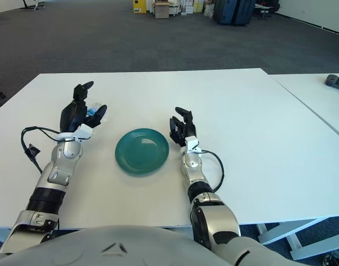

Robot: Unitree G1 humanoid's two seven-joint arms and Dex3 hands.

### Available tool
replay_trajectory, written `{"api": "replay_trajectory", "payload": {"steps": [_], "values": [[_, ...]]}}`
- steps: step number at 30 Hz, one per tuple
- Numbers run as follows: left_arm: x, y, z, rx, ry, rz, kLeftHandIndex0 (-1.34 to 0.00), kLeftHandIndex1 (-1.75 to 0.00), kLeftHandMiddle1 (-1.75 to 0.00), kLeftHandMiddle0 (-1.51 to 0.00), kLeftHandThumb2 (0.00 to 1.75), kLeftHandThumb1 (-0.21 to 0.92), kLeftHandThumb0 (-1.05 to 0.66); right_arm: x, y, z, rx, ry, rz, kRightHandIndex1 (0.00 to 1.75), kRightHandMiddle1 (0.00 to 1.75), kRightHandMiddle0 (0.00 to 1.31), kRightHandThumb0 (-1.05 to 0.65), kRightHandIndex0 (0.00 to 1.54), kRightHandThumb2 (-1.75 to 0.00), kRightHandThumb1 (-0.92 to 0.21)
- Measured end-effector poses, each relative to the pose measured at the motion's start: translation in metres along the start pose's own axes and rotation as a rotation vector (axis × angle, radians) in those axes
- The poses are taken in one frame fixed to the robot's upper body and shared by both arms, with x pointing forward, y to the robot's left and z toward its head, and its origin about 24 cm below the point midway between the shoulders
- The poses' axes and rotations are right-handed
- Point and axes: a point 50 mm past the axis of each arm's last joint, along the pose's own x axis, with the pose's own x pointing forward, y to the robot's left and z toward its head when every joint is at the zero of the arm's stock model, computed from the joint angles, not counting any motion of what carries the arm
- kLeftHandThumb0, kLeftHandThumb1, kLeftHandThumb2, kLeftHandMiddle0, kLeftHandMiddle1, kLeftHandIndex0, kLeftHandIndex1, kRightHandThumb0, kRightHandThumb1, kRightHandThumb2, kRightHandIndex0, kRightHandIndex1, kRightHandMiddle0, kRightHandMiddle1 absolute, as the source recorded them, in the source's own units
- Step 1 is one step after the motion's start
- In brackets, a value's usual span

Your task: Put the bottle into the plate.

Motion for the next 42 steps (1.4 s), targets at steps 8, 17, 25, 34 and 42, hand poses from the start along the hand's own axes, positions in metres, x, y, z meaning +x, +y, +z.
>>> {"api": "replay_trajectory", "payload": {"steps": [8,17,25,34,42], "values": [[0.007,-0.01,-0.006,0.101,0.018,-0.027,-0.05,-0.89,-0.07,-0.48,0.59,0.92,-0.97,0.0,-0.002,0.0,-0.002,0.001,-0.001,0.01,0.91,0.04,-0.56,0.54,-0.57,-0.92],[0.039,-0.029,-0.018,0.27,0.027,-0.131,0.0,-0.71,0.0,-0.21,0.64,0.92,-0.98,0.001,-0.001,0.0,-0.002,0.006,0.012,0.01,0.9,0.04,-0.58,0.54,-0.58,-0.92],[0.054,-0.04,-0.028,0.472,0.032,-0.246,0.0,-0.47,0.0,-0.01,0.69,0.92,-1.04,0.001,-0.001,-0.001,-0.005,0.012,0.011,0.0,0.9,0.03,-0.61,0.53,-0.63,-0.92],[0.05,-0.05,-0.046,0.62,0.071,-0.365,0.0,-0.41,0.0,0.0,0.71,0.92,-1.05,0.0,-0.005,-0.002,-0.02,0.012,-0.005,0.0,0.92,0.05,-0.65,0.52,-0.66,-0.92],[0.052,-0.049,-0.052,0.693,0.082,-0.404,0.0,-0.4,0.0,0.0,0.7,0.92,-1.05,-0.001,-0.005,-0.001,-0.022,0.004,-0.011,0.0,0.93,0.06,-0.66,0.51,-0.65,-0.92]]}}
